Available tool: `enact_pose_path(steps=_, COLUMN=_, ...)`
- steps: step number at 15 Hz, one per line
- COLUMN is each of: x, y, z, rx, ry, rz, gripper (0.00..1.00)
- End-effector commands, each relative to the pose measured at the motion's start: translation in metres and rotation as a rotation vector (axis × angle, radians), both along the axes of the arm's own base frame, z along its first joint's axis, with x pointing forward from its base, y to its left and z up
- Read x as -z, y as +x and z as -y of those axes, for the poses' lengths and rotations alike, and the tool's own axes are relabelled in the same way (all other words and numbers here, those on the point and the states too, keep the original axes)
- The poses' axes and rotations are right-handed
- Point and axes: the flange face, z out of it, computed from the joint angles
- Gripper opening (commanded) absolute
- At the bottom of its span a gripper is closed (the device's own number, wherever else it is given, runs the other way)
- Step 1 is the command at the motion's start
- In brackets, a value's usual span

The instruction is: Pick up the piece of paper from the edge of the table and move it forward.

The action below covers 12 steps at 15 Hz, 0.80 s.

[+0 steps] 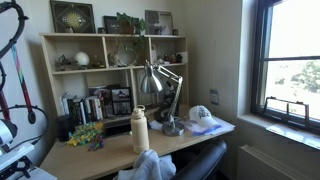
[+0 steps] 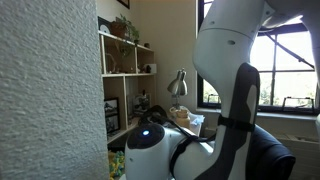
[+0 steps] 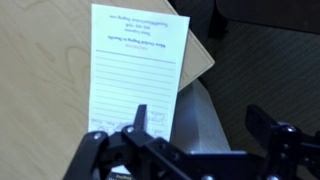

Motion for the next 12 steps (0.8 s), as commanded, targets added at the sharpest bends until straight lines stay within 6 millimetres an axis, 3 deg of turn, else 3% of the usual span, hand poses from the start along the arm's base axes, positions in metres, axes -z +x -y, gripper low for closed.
enact_pose_path(steps=1, x=0.011, y=0.007, z=-0.002, rx=0.013, ry=-0.03, rz=0.036, gripper=1.0)
enact_pose_path(steps=7, x=0.032, y=0.013, z=-0.012, rx=0.002, ry=-0.046, rz=0.044, gripper=1.0)
enact_pose_path(steps=8, x=0.035, y=0.014, z=-0.014, rx=0.0, ry=-0.049, rz=0.044, gripper=0.93)
enact_pose_path(steps=9, x=0.037, y=0.015, z=-0.015, rx=-0.001, ry=-0.052, rz=0.044, gripper=0.74)
enact_pose_path(steps=12, x=0.04, y=0.019, z=-0.019, rx=0.006, ry=-0.058, rz=0.05, gripper=0.51)
